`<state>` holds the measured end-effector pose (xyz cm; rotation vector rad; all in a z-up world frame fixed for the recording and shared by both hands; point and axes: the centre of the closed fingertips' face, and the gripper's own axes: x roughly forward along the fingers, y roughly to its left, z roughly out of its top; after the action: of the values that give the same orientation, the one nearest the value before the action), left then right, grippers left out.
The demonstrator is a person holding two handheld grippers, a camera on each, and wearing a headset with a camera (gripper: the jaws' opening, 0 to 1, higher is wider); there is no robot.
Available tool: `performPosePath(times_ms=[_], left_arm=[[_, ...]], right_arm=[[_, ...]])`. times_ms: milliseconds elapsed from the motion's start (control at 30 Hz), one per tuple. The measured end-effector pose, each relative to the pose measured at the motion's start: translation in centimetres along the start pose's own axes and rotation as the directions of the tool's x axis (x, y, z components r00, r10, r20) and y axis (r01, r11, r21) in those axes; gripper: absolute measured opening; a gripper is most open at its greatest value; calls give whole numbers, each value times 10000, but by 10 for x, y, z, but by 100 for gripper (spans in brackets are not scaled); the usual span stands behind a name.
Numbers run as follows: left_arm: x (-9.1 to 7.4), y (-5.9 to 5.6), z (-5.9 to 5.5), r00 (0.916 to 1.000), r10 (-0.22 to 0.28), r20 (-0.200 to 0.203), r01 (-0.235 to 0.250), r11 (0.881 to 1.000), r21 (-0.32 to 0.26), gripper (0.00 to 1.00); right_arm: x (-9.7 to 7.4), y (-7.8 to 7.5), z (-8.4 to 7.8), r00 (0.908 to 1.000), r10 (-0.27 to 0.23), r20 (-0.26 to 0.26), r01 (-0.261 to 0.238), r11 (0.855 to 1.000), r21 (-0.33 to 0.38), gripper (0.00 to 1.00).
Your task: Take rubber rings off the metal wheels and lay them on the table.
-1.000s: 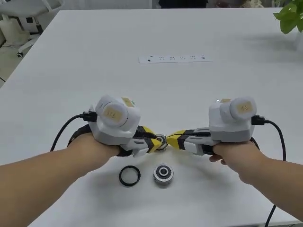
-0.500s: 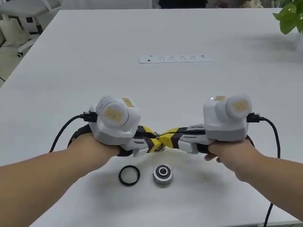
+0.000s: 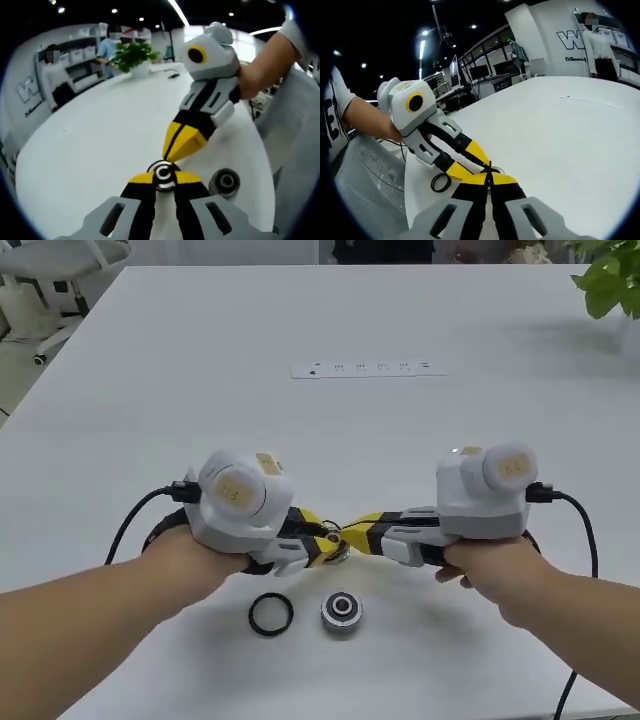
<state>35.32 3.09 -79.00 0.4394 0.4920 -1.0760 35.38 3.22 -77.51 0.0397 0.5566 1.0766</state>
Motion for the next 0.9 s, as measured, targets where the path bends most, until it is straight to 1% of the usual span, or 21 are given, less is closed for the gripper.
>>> performPosePath(times_ms=[133, 200, 267, 400, 567, 767, 900], left_arm=[[-2, -4, -1, 9998, -190, -15, 190, 9998, 69, 20], [-4, -5, 0, 9997, -237, 9, 237, 9997, 80, 21], [-7, -6, 1, 9994, -323, 97, 323, 9995, 63, 22], [-14, -10, 5, 9987, -463, 227, 458, 9987, 237, 26], [-22, -11, 9, 9980, -474, 428, 464, 9986, 247, 30], [-31, -10, 14, 9966, -428, 699, 424, 9991, 69, 35], [-36, -9, 16, 9959, -422, 805, 422, 9991, 18, 38]], right_arm=[[0, 3, 1, 10000, 62, 33, -62, 9999, 92, 0], [0, 4, 2, 9999, 102, 69, -102, 9999, 125, 0], [-1, 6, 3, 9998, 137, 107, -139, 9998, 144, 0], [-2, 7, 6, 9996, 172, 223, -177, 9996, 226, 0], [-4, 9, 9, 9993, 221, 315, -229, 9994, 255, 0], [-7, 12, 15, 9984, 280, 483, -294, 9992, 283, 0], [-9, 15, 17, 9981, 305, 543, -321, 9991, 284, 0]])
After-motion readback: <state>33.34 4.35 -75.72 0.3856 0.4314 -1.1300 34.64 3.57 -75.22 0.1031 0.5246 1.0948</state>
